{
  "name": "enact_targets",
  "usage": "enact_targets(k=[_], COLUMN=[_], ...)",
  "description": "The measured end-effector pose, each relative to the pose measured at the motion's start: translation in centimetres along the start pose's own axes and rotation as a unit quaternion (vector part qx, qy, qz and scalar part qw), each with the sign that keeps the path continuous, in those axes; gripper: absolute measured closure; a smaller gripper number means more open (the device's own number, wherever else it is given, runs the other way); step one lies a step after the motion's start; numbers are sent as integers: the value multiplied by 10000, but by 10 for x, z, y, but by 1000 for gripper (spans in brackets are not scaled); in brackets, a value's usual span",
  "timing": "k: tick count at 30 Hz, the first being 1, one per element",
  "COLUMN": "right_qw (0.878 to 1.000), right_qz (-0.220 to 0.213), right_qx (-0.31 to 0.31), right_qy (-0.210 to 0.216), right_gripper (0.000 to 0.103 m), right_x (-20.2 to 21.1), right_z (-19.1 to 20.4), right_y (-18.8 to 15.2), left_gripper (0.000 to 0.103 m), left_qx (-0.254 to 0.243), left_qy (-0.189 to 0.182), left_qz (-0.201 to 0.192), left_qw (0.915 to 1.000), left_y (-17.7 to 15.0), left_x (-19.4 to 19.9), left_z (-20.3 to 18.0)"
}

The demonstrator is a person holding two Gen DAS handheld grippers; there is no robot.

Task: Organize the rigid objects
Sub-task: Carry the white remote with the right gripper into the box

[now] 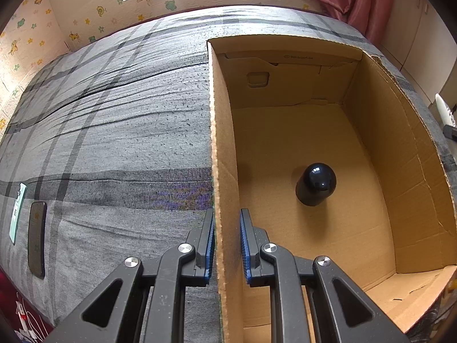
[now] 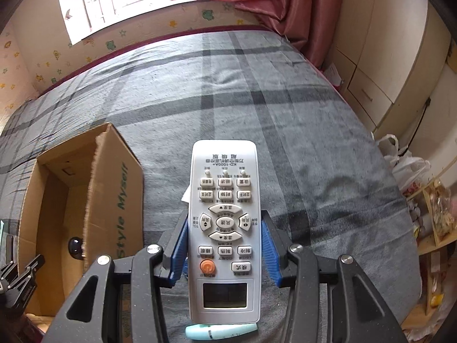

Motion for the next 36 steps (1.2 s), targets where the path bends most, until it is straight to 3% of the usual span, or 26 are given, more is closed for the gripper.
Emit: enact_targets(k=[17, 26, 36], right_qw=[9954, 9894, 9848], right_qz=[4, 117, 312], right_qx=[848, 1264, 1457], right_qy=[445, 703, 889], right_gripper=[54, 54, 54], right_x=[32, 30, 10], right_z=[101, 154, 185], right_y=[9, -2, -14], left_gripper=[86, 86, 86], left_qx=[-27, -25, -30], left_qy=[-3, -18, -21], left_qz=[-3, -4, 2], left_qw=[10000, 10000, 10000], left_y=[-1, -1, -1], left_x=[0, 1, 1], left_z=[0, 0, 0])
Point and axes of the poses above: each gripper's, at about its wrist camera, not at the fingertips, and x roughly against the way its jaws point, z to its left, y to its top, the point moved 8 cm from there along -x, roughly the way its jaws point, and after that the axes turned 12 degrees about y, right-handed, at the moved point
